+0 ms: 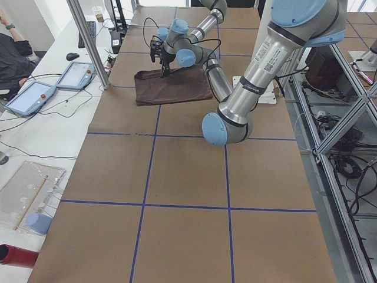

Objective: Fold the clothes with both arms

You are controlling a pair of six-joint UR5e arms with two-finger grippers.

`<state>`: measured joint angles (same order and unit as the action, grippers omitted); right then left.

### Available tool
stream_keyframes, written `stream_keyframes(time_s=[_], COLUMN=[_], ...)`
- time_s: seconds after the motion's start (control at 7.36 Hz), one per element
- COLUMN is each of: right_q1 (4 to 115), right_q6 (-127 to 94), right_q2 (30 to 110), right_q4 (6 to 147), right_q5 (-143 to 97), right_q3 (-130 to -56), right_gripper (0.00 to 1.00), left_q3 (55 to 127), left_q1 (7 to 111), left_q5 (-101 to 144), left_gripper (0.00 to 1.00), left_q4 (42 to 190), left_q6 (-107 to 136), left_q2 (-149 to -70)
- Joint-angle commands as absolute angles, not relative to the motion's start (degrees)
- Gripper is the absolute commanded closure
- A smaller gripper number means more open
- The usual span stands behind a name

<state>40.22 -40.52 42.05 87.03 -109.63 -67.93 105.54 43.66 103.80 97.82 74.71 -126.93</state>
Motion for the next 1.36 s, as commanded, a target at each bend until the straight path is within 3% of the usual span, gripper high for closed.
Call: stream_keyframes(time_s=[0.0,1.22], right_q1=[40.34,43.76], right_q6=[-40.52,-32.98], right_q2=[42.19,44.64], right_q4=[87.36,89.12], right_q5=[-109.69,-109.43], right_q3=[-67.94,-68.11], right_gripper=[0.0,0.0], left_q3=[105.56,105.56], left_q1=[43.68,43.59], left_q5=[103.8,103.89], left_gripper=[0.0,0.0], left_q4=[97.82,97.82], left_q6=[74.71,75.06], left_q2=[-126.91,-126.83])
